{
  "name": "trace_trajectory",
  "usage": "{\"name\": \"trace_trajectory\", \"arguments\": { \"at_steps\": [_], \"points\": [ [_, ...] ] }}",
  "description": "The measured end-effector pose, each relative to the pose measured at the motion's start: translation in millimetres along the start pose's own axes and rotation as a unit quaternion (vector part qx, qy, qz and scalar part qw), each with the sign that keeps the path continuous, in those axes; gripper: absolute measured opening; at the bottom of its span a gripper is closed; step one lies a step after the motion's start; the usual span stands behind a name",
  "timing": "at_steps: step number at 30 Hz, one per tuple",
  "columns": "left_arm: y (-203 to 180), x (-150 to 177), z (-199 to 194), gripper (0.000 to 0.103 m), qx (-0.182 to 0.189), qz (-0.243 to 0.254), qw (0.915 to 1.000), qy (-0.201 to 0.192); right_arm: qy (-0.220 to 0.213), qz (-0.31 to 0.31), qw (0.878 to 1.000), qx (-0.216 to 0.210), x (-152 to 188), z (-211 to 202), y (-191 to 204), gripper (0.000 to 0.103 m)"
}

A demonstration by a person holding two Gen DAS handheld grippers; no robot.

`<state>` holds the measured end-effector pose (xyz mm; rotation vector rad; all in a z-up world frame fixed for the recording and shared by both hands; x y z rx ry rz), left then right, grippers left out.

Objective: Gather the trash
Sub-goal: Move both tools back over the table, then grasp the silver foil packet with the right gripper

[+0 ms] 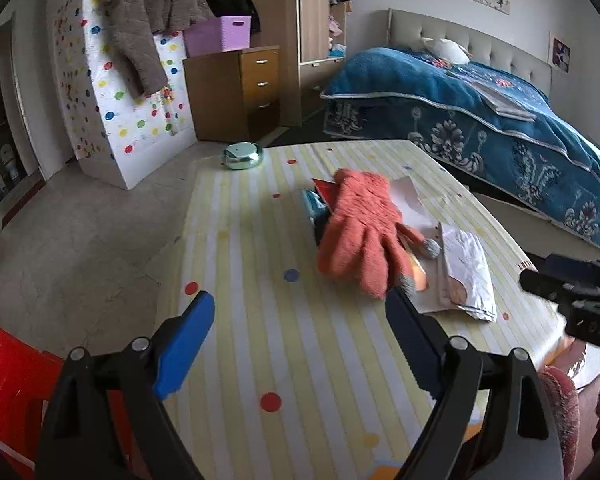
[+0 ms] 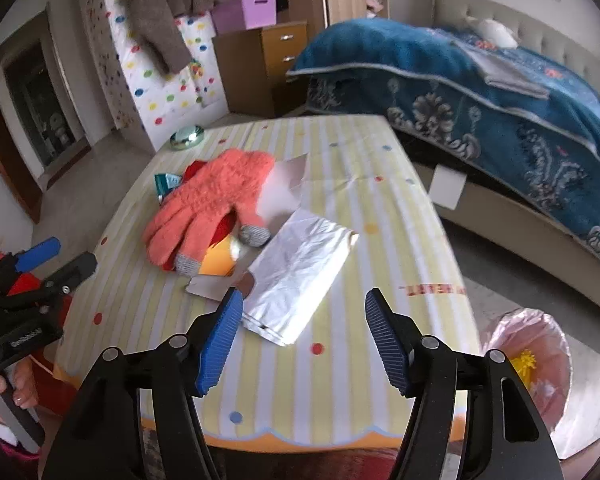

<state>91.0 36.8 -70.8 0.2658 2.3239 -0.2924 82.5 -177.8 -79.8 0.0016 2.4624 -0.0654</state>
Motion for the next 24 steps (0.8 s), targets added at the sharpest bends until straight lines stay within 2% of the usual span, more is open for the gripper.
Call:
{"name": "trace_trajectory", "arguments": {
  "at_steps": [3, 5, 8, 15, 19, 24],
  "points": [
    [5.6, 0.1, 1.0, 0.085, 0.0, -0.011, 0.9999, -0.004, 0.016, -0.007, 1.0, 0.013, -4.9, 14.0, 16.1, 0.065],
    [6.8, -0.1, 3.5, 0.085, 0.0, -0.014, 0.9999, -0.002, 0.021, -0.005, 1.0, 0.021, -7.9, 22.2, 22.6, 0.077],
    [7.5, -0.2, 7.1, 0.085, -0.002, -0.011, 0.9999, 0.002, 0.025, -0.005, 0.999, 0.035, -13.0, 36.5, 33.0, 0.083],
    [11.6, 4.9, 18.8, 0.085, -0.003, -0.018, 0.9997, 0.019, 0.052, -0.027, 0.996, 0.06, -18.1, 73.4, 45.5, 0.084],
    [11.4, 5.8, 21.1, 0.085, -0.004, -0.015, 0.9996, 0.023, 0.051, -0.04, 0.995, 0.076, -12.1, 71.8, 38.5, 0.084],
    [7.3, 4.7, 21.2, 0.085, -0.002, -0.015, 0.9997, 0.021, 0.054, -0.035, 0.994, 0.092, 3.4, 61.1, 11.7, 0.082]
  ]
}}
Point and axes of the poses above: each gripper's, at about its wrist camera, not at the fingertips, and z roughly the way its jaws point, y to its left, x to its underside, the point moved 2 cm from there along z, roughly the way its jaws point, and after that the axes turned 13 degrees about x, right-handed, at the moved point
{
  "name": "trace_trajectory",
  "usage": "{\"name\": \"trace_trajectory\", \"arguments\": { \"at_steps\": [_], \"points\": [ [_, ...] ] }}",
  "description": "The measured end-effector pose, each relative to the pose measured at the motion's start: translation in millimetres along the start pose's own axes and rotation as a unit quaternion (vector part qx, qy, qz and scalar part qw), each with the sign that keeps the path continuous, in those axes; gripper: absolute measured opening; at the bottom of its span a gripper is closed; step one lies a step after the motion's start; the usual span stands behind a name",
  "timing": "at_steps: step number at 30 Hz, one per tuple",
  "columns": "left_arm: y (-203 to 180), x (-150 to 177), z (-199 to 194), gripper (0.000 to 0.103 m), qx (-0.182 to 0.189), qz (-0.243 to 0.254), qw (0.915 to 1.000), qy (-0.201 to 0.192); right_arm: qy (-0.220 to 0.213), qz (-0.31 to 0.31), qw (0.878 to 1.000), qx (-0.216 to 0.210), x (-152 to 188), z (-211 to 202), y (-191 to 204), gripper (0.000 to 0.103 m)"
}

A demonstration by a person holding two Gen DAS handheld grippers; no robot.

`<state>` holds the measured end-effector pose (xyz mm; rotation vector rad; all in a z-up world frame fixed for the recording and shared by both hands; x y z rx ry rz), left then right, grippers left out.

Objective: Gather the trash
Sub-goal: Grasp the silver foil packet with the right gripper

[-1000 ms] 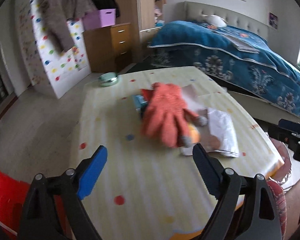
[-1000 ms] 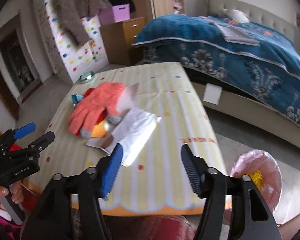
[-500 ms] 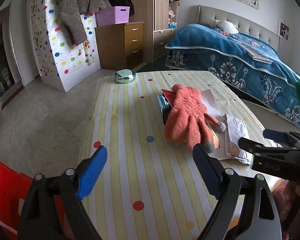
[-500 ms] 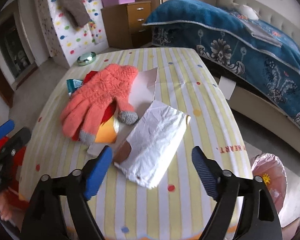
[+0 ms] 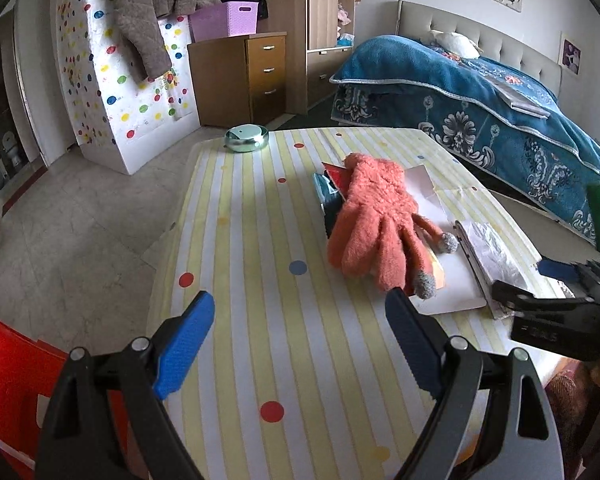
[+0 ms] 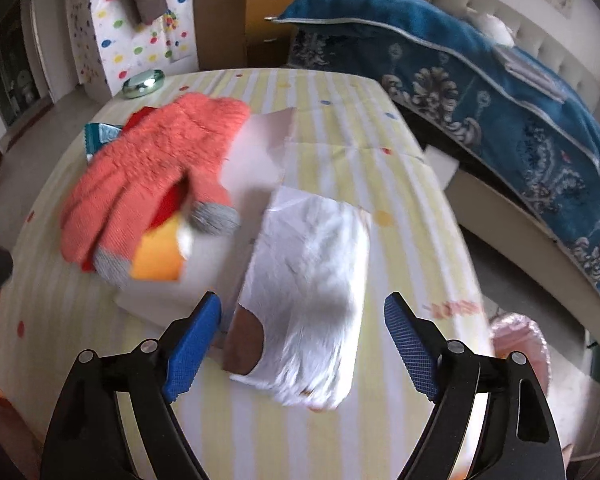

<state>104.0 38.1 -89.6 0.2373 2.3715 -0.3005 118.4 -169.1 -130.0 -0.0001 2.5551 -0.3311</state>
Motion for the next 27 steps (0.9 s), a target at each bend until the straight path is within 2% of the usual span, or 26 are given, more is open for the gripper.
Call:
{"name": "trace_trajectory", "arguments": {
  "at_steps": [2, 3, 6, 10, 14, 20, 21, 24, 26, 27],
  "points": [
    [-2.7, -0.5, 0.0, 0.085, 0.002, 0.002, 1.0, 0.001, 0.005, 0.008, 1.0, -0.001, 3.4, 1.5, -9.2, 0.081],
    [-4.8, -0.5, 0.1, 0.085, 0.004, 0.002, 1.0, 0.001, 0.0, 0.019, 1.0, -0.023, 6.6, -1.2, -18.6, 0.081],
    [-9.8, -0.9, 0.5, 0.085, 0.005, 0.004, 1.0, 0.002, -0.009, 0.03, 0.998, -0.053, 6.1, -4.1, -28.0, 0.08],
    [-17.4, -0.4, 1.0, 0.085, 0.005, 0.011, 0.9999, 0.005, -0.008, 0.035, 0.997, -0.072, 4.7, 4.7, -31.0, 0.08],
    [-20.0, 0.4, 0.1, 0.085, 0.001, 0.013, 0.9999, 0.007, 0.011, 0.021, 0.997, -0.07, 0.9, 19.6, -24.0, 0.067],
    [-19.5, 1.1, -1.5, 0.085, -0.003, 0.01, 0.9999, 0.008, -0.001, -0.027, 0.997, -0.068, 7.3, 8.4, -10.1, 0.061],
    [-18.9, 1.2, -1.6, 0.085, -0.003, 0.011, 0.9999, 0.008, -0.005, -0.031, 0.997, -0.071, 8.7, 6.1, -8.8, 0.059],
    [-20.7, 1.9, -2.0, 0.085, -0.003, 0.013, 0.9999, 0.009, -0.012, -0.044, 0.996, -0.081, 13.6, -0.1, -2.4, 0.04],
    [-22.5, 2.6, -3.2, 0.085, -0.003, 0.015, 0.9998, 0.01, -0.013, -0.045, 0.995, -0.085, 14.9, -1.6, -1.0, 0.019],
    [-24.1, 3.2, -4.4, 0.085, -0.004, 0.016, 0.9998, 0.009, -0.014, -0.043, 0.995, -0.084, 13.9, -2.8, -1.9, 0.015]
  ]
}}
Point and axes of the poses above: each gripper's, at about its wrist camera, not at the fingertips, and z roughly the way its jaws point, y to its left, x to its underside, the point moved 2 cm from there along z, roughly the way its jaws point, and after that the axes turned 13 degrees about x, right-handed, at the moved point
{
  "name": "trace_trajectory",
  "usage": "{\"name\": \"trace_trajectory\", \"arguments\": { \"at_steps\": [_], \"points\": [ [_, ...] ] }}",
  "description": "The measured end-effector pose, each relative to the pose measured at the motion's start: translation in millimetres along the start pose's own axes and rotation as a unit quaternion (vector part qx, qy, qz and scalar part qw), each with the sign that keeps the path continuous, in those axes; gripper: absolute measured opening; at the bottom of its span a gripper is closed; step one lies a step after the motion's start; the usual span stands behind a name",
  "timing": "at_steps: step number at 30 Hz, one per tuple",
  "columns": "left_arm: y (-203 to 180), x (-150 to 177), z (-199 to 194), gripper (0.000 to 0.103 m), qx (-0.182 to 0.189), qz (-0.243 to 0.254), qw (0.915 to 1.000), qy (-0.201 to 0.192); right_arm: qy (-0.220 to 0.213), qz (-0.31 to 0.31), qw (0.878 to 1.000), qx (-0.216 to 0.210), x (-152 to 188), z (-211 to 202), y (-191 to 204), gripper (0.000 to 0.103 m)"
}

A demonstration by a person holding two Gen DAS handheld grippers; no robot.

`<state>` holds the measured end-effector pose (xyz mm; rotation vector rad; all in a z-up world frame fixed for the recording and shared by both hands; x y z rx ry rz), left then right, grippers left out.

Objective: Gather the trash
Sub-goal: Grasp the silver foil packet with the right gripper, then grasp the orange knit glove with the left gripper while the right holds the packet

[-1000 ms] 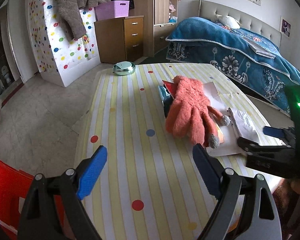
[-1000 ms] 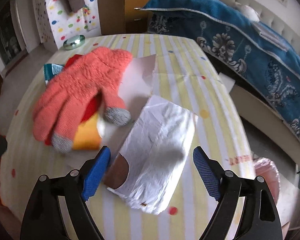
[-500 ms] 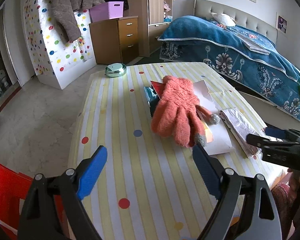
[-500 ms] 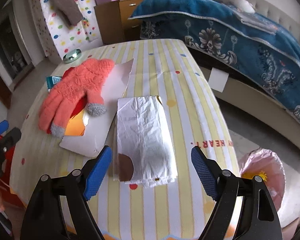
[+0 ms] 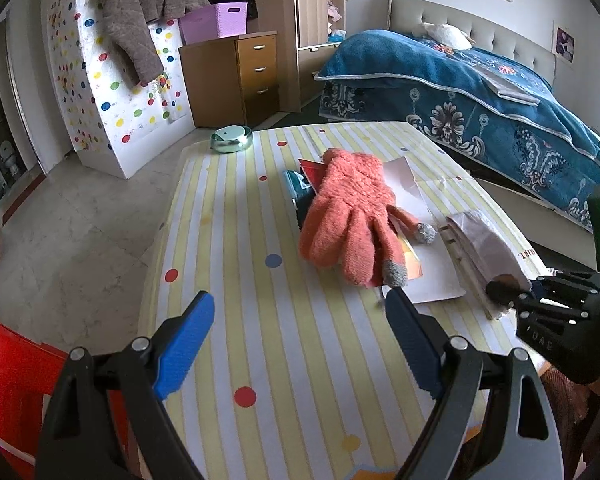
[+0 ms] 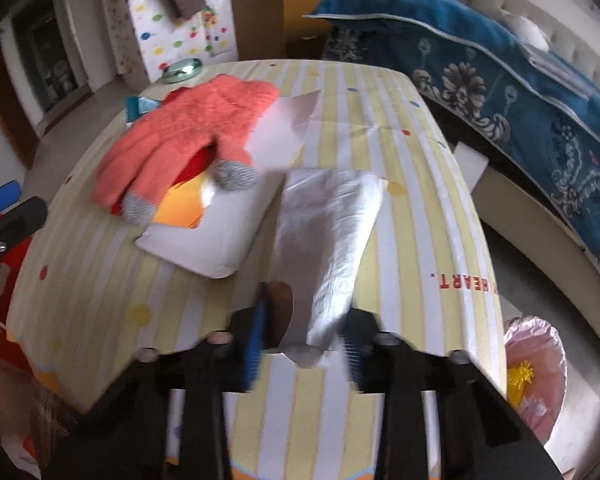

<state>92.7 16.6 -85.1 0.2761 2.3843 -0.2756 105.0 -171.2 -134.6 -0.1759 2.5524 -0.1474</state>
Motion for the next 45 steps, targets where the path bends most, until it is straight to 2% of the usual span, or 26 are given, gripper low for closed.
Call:
{"name": "trace_trajectory", "arguments": {
  "at_steps": [1, 4, 11, 14, 18, 25, 32, 35, 37, 38, 40, 42, 45],
  "points": [
    [-0.6, 0.2, -1.1, 0.085, -0.001, 0.001, 1.0, -0.001, -0.003, 0.013, 1.0, -0.008, -0.3, -2.8, -2.9, 0.01],
    [-2.7, -0.6, -3.0, 0.085, -0.004, 0.003, 1.0, -0.004, -0.02, 0.04, 0.999, -0.013, -2.7, -14.1, -13.3, 0.007],
    [-8.8, -9.5, 8.5, 0.085, 0.006, 0.0, 1.0, 0.0, -0.069, 0.071, 0.995, -0.004, -3.7, -44.8, -33.8, 0.007],
    [-14.4, -17.2, 21.3, 0.084, 0.011, 0.004, 0.9999, 0.004, -0.071, 0.077, 0.994, -0.005, -4.1, -47.5, -40.0, 0.007],
    [-22.5, -32.3, 40.1, 0.066, 0.013, 0.016, 0.9998, 0.004, -0.068, 0.084, 0.994, -0.009, -6.4, -49.5, -50.0, 0.007],
    [-34.0, -51.7, 74.7, 0.066, 0.011, 0.042, 0.9988, 0.022, -0.059, 0.092, 0.994, -0.016, -7.3, -40.6, -59.3, 0.007],
    [-28.3, -46.5, 104.0, 0.063, -0.011, 0.057, 0.9967, 0.057, -0.047, 0.093, 0.994, -0.02, -8.2, -27.2, -63.2, 0.007],
    [-26.6, -47.1, 102.6, 0.053, -0.013, 0.057, 0.9969, 0.053, -0.044, 0.096, 0.994, -0.019, -8.1, -24.2, -64.6, 0.007],
    [-23.6, -50.2, 99.7, 0.038, -0.016, 0.052, 0.9973, 0.048, -0.042, 0.098, 0.994, -0.019, -7.2, -23.2, -65.1, 0.007],
    [-22.9, -52.0, 99.2, 0.034, -0.015, 0.051, 0.9975, 0.047, -0.043, 0.1, 0.994, -0.019, -6.3, -24.0, -65.6, 0.007],
    [-19.7, -56.5, 93.9, 0.014, -0.018, 0.049, 0.9978, 0.04, -0.045, 0.102, 0.994, -0.018, -5.5, -25.2, -66.1, 0.007],
    [-18.6, -65.1, 84.8, 0.013, -0.013, 0.046, 0.9985, 0.028, -0.048, 0.107, 0.993, -0.016, -3.4, -29.5, -68.7, 0.007],
    [-19.5, -81.1, 52.4, 0.012, -0.009, 0.042, 0.9989, -0.018, -0.052, 0.113, 0.992, -0.015, -1.1, -35.7, -73.8, 0.007]
  ]
}}
Point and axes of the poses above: each gripper's, at about its wrist camera, not at the fingertips, and z roughly the way its jaws point, y to its left, x to its underside, the point moved 2 cm from there along z, roughly the way its jaws point, and after that the axes turned 13 degrees about x, right-handed, at the moved point
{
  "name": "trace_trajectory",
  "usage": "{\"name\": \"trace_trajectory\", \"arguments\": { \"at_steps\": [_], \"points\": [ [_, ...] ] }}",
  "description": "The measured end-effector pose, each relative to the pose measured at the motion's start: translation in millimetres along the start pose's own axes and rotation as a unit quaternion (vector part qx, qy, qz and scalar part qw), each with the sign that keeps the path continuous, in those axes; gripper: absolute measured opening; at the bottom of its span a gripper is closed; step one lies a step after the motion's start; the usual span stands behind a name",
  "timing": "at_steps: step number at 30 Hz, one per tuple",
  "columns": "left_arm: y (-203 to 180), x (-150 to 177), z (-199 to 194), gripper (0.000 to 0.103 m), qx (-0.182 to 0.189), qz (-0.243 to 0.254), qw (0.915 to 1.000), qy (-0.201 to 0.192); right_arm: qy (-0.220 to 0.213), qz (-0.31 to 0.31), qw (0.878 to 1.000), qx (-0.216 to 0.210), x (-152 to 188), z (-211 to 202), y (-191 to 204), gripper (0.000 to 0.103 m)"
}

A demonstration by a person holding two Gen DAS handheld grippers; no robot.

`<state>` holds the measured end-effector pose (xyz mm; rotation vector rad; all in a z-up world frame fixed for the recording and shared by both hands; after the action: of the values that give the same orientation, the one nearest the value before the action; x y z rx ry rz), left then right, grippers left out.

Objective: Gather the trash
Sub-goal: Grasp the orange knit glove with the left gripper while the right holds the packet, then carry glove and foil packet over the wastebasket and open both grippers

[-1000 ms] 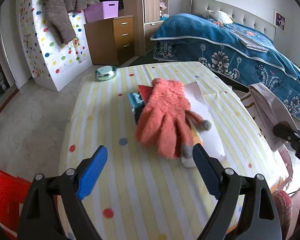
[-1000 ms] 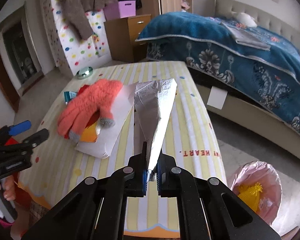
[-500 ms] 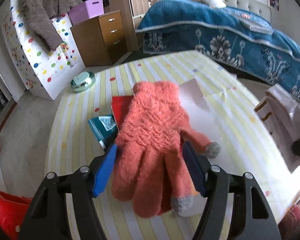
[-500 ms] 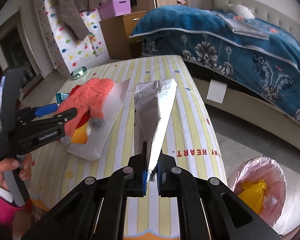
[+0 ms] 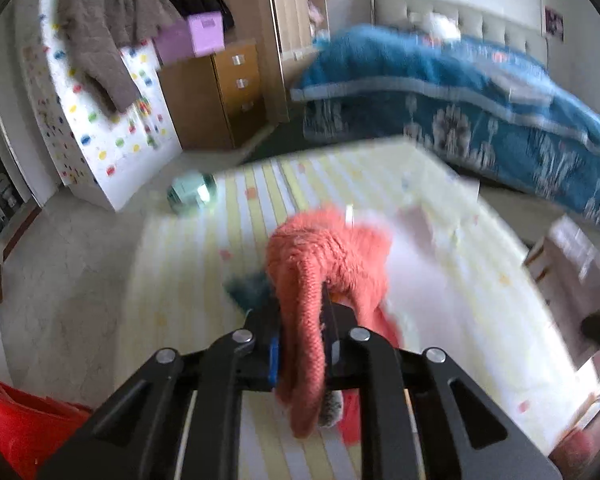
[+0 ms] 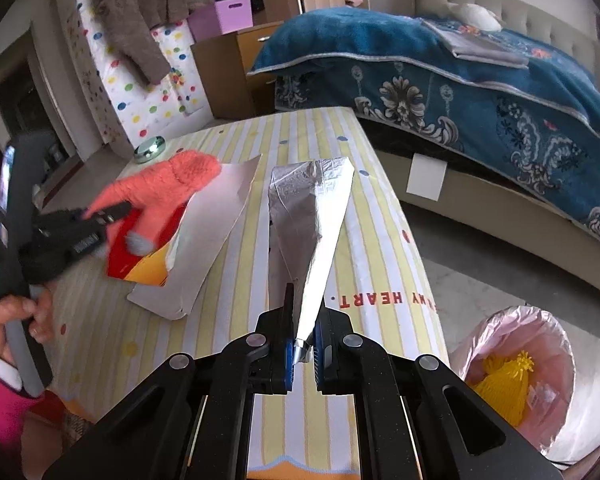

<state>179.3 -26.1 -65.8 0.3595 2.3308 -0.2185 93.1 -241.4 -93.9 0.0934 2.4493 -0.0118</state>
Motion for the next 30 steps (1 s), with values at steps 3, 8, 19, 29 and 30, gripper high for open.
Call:
{"name": "trace_trajectory", "arguments": {
  "at_steps": [3, 8, 19, 29, 30],
  "points": [
    [0.4, -15.7, -36.3, 0.012, 0.021, -0.013, 0.999, -0.038, -0.013, 0.007, 1.0, 0.0, 0.4, -13.5, -5.6, 0.007],
    [-8.0, -24.7, -81.9, 0.012, 0.052, -0.019, 0.9951, -0.082, -0.026, 0.012, 1.0, -0.001, 2.2, -28.8, -10.1, 0.007],
    [-65.6, -1.9, -111.8, 0.012, 0.137, 0.019, 0.9867, -0.086, -0.045, 0.024, 0.999, 0.002, 14.8, -65.8, -23.2, 0.007],
    [-136.9, 33.9, -80.8, 0.013, 0.199, 0.056, 0.9779, -0.029, -0.045, 0.053, 0.997, 0.028, 36.0, -83.8, -62.6, 0.007],
    [-145.6, 34.9, -80.3, 0.013, 0.206, 0.063, 0.976, -0.028, -0.045, 0.06, 0.997, 0.033, 39.6, -86.1, -70.9, 0.007]
  ]
}}
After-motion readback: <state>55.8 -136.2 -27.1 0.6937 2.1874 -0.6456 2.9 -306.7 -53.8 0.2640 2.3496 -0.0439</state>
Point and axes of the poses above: each gripper's, at about its wrist camera, not at the fingertips, and z roughly the way its jaws point, y to its left, x to its underside, the point moved 2 cm from there along z, roughly the way its jaws point, and after that the axes turned 13 degrees about x, right-handed, at the moved point
